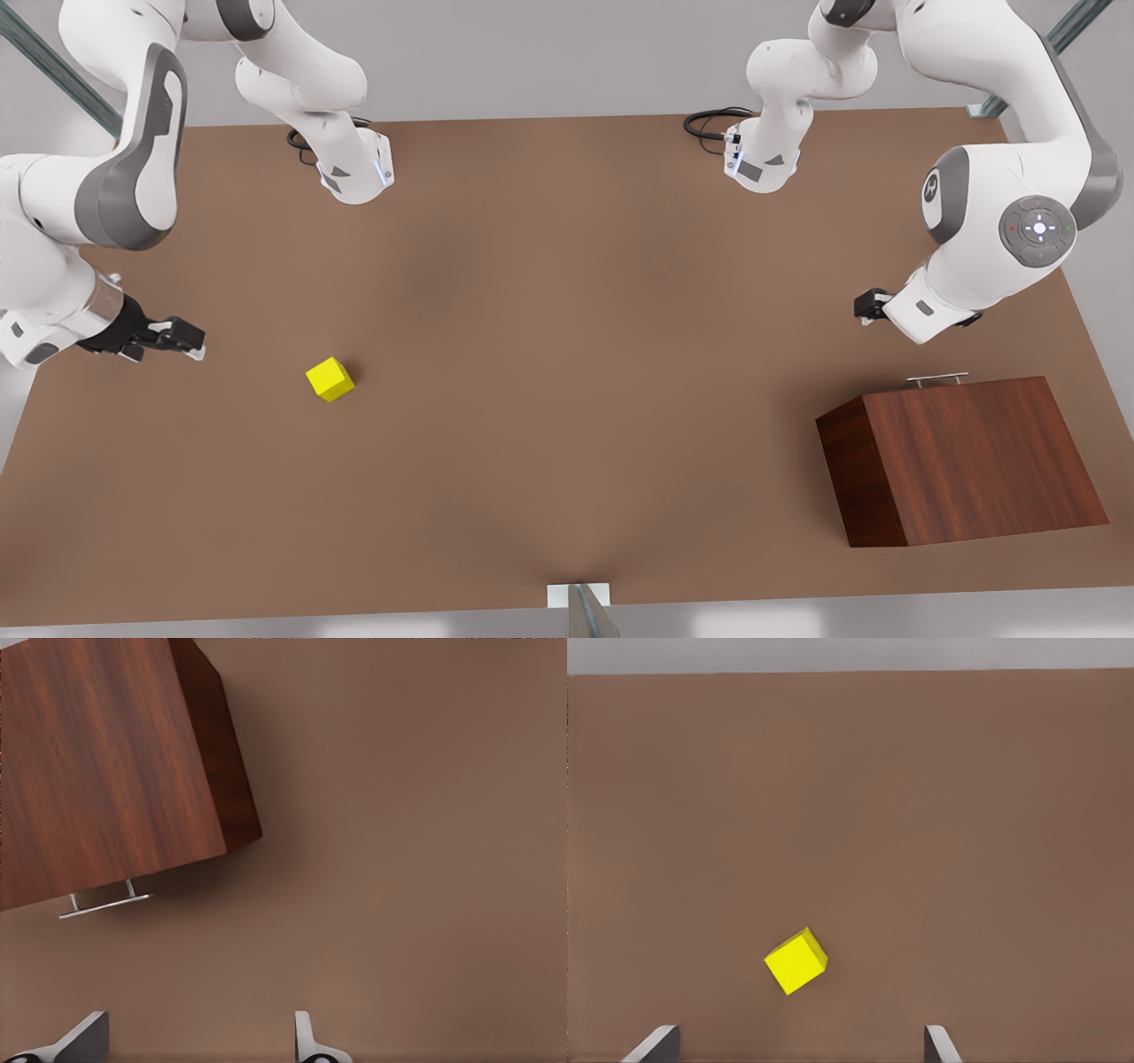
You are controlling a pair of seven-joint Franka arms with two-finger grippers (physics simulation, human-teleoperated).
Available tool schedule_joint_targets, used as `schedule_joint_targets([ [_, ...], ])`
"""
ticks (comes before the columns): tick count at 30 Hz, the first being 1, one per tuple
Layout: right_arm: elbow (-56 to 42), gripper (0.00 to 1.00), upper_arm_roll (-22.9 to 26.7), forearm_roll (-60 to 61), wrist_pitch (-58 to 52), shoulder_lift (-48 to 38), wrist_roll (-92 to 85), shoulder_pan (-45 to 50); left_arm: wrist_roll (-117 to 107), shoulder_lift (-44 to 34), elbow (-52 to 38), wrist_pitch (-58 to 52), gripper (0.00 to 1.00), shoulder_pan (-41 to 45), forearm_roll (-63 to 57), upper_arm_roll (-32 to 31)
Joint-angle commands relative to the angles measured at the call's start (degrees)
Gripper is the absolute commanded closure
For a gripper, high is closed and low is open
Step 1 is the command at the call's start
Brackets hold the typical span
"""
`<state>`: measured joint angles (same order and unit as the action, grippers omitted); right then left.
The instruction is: Open the drawer with left arm, place the square in the middle with right arm, and place the square in the drawer with left arm
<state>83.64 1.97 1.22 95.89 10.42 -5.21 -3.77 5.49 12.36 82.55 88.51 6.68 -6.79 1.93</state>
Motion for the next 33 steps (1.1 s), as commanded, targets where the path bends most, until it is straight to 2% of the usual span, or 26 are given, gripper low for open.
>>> schedule_joint_targets([
  [1,0.1,0.0,0.0,0.0,0.0,0.0,0.1,-0.1,-0.4,-0.1,0.1,0.0,0.0,0.0,0.1,0.0],
  [4,5.3,0.0,0.0,-0.2,0.8,-1.5,-2.5,-0.7,-9.8,-1.5,2.7,2.0,0.0,-0.1,0.0,0.2],
  [5,10.6,0.0,0.0,-0.2,5.5,-3.9,-2.7,-0.8,-16.5,-3.8,7.2,6.1,0.0,-0.2,0.0,0.8],
  [8,15.0,0.0,0.1,-0.2,9.7,-4.4,-3.1,-1.3,-35.1,-11.1,21.3,18.5,0.0,-0.1,-0.1,2.5],
  [11,23.6,0.0,0.2,0.0,18.3,-4.1,-14.5,-3.9,-44.9,-16.5,32.0,28.5,0.0,-0.1,-0.1,5.1],
  [15,36.5,0.0,0.1,-0.2,26.8,-4.7,-24.1,-4.5,-61.1,-18.4,41.4,41.0,0.0,-0.3,0.0,9.0],
  [17,39.5,0.0,0.0,-0.1,30.7,-3.0,-30.5,-4.1,-68.6,-18.2,44.8,47.1,0.0,-0.3,0.3,9.3],
  [23,39.4,0.0,0.0,-0.2,33.7,5.9,-32.1,2.2,-73.5,-16.4,48.5,54.0,0.0,-0.7,7.1,12.8],
  [28,40.9,0.0,0.0,-0.2,40.7,8.9,-32.1,4.2,-73.5,-13.4,51.0,62.5,0.0,-1.8,16.5,14.2],
  [33,41.1,0.0,0.0,-0.3,40.9,9.2,-32.1,6.1,-73.5,-8.9,51.0,68.3,0.0,-5.3,18.6,14.4],
])
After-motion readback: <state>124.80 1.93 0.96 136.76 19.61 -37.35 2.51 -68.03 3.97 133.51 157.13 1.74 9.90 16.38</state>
